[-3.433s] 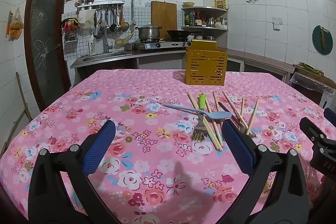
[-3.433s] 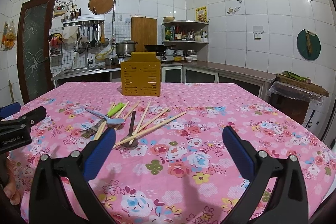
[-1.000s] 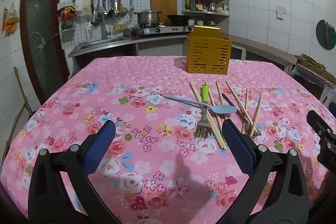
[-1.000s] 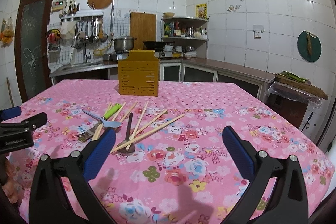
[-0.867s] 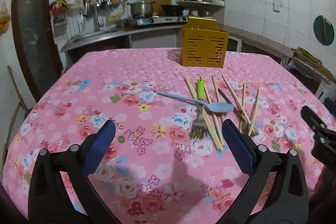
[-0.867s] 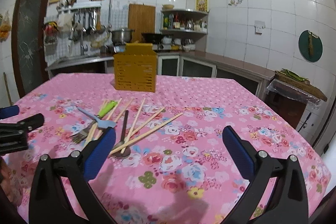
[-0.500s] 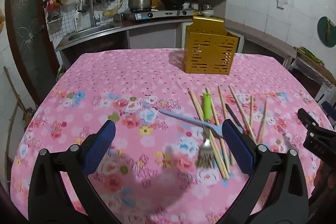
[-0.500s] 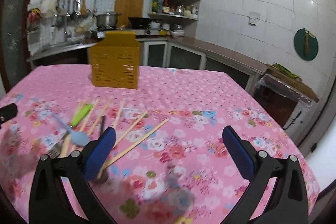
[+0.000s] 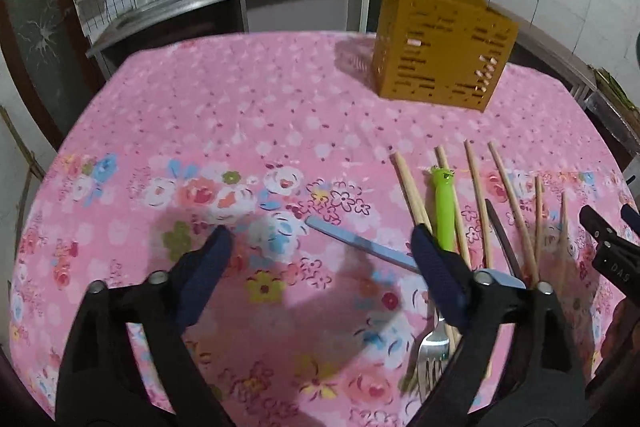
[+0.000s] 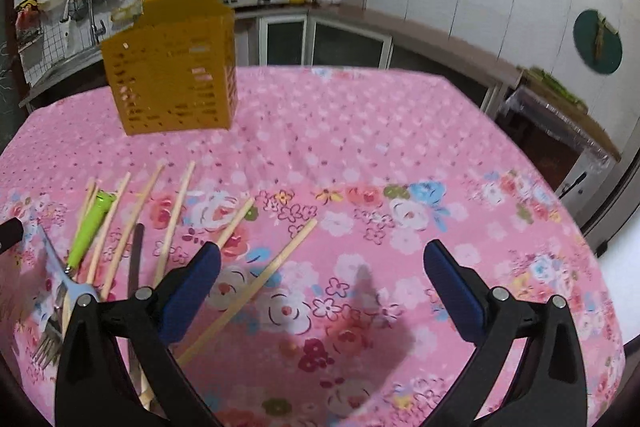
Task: Organize utensils
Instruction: 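Lower the left tool to the blue spoon while the right tool lowers to a chopstick, then close the left tool on the blue spoon while the right tool grasps a chopstick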
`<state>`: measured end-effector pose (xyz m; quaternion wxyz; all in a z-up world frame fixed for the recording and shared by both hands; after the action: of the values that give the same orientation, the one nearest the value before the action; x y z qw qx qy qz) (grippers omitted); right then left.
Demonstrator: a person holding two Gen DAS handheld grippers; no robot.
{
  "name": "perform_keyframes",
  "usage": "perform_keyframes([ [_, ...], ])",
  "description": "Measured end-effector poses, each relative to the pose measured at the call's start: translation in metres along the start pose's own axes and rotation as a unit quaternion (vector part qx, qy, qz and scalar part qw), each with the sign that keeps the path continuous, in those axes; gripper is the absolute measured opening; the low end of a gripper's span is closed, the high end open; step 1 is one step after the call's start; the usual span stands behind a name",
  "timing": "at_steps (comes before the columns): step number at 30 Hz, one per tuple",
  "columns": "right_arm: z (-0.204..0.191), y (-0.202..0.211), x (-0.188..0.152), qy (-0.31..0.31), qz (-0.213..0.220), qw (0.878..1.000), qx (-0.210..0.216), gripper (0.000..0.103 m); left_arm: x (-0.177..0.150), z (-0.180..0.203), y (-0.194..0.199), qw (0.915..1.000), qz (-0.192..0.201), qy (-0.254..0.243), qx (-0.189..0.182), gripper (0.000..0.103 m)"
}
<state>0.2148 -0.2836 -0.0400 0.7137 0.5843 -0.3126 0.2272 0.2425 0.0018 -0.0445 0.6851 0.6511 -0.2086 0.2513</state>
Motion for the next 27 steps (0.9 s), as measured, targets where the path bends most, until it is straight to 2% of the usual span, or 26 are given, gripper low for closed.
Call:
perform_keyframes([
  [2, -0.001, -0.011, 0.0, -0.005, -0.013, 1.0, 0.002, 0.099, -0.001, -0.001, -0.009, 0.9999, -0.01, 0.002, 0.0, 0.075],
  [4, -0.002, -0.02, -0.001, -0.006, -0.026, 1.0, -0.002, 0.097, -0.002, 0.0, -0.019, 0.9996, -0.027, 0.009, -0.002, 0.064],
  [6, -0.002, -0.028, -0.003, -0.01, -0.039, 0.999, 0.003, 0.087, -0.004, -0.001, -0.026, 0.9989, -0.043, 0.015, -0.009, 0.055],
  [8, -0.002, -0.037, -0.005, -0.019, -0.056, 0.998, 0.014, 0.073, -0.006, -0.002, -0.031, 0.9984, -0.053, 0.017, -0.012, 0.054],
  [14, -0.001, -0.053, -0.009, -0.035, -0.091, 0.994, 0.047, 0.06, -0.003, -0.002, -0.04, 0.9973, -0.069, 0.016, -0.02, 0.051],
  [15, -0.001, -0.054, -0.008, -0.032, -0.093, 0.994, 0.049, 0.057, -0.003, -0.001, -0.043, 0.9967, -0.077, 0.016, -0.021, 0.047],
  [17, -0.005, -0.055, -0.006, -0.025, -0.096, 0.994, 0.056, 0.043, -0.002, 0.0, -0.045, 0.9969, -0.077, 0.01, -0.013, 0.043],
  [20, -0.01, -0.059, 0.0, -0.019, -0.103, 0.992, 0.067, 0.032, 0.001, 0.005, -0.048, 0.9968, -0.079, -0.002, -0.013, 0.035],
  [21, -0.01, -0.06, 0.002, -0.02, -0.105, 0.992, 0.071, 0.03, 0.002, 0.006, -0.05, 0.9968, -0.079, -0.005, -0.012, 0.03],
  [23, -0.01, -0.063, 0.005, -0.021, -0.108, 0.991, 0.081, 0.018, 0.005, 0.006, -0.051, 0.9968, -0.078, -0.006, -0.015, 0.021],
  [25, -0.011, -0.065, 0.008, -0.019, -0.108, 0.99, 0.088, 0.013, 0.009, 0.006, -0.053, 0.9969, -0.076, -0.008, -0.018, 0.013],
  [27, -0.011, -0.067, 0.01, -0.016, -0.106, 0.99, 0.095, 0.012, 0.012, 0.007, -0.055, 0.9971, -0.072, -0.013, -0.021, 0.01],
])
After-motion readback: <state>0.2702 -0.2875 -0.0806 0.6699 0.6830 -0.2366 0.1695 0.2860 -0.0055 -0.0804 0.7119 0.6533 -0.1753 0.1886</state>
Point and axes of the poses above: each gripper's, at about its wrist camera, not at the fingertips, and y roughly against the way its jaws point, z to its right, x to its top, the point moved 5 cm from there along -y, roughly the way its jaws point, and after that the axes turned 5 degrees about y, right-handed, at the moved point
